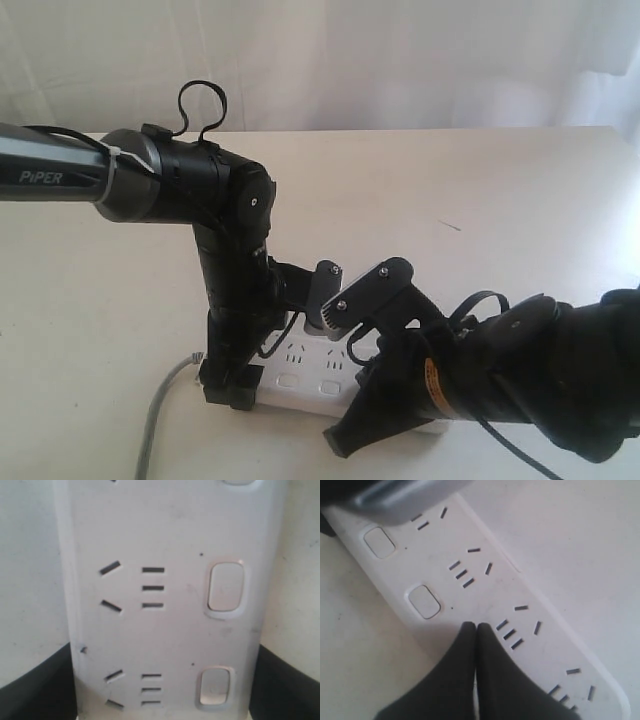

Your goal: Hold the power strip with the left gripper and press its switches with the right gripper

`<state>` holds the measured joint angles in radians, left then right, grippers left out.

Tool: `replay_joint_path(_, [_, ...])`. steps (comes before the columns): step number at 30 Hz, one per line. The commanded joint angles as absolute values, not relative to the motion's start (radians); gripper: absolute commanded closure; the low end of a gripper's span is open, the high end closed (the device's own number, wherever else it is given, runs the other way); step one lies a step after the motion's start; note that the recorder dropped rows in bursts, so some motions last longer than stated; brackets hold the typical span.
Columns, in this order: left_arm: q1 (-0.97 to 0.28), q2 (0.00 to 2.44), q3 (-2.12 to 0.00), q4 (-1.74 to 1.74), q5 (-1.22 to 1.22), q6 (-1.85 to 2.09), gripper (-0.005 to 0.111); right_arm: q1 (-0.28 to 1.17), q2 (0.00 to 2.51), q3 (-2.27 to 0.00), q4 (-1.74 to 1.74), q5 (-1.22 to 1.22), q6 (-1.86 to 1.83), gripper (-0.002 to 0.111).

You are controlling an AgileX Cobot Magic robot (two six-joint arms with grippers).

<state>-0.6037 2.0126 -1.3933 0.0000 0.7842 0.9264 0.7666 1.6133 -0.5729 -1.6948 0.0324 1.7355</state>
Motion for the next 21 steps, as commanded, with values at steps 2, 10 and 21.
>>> replay_joint_path(2, [-0.598, 2.014, -1.386, 0.0, 0.826, 0.914, 0.107, 0.766, 1.654, -0.553, -1.698, 0.0, 1.73, 0.108])
replay_joint_path(10, [-0.598, 2.014, -1.386, 0.0, 0.81, 0.912, 0.107, 0.766, 1.648, -0.476, -1.698, 0.018, 1.739, 0.108])
replay_joint_path(21, [-0.598, 2.014, -1.386, 0.0, 0.832, 0.887, 0.107, 0.766, 1.389, -0.467, -1.7, -0.02, 1.76, 0.108])
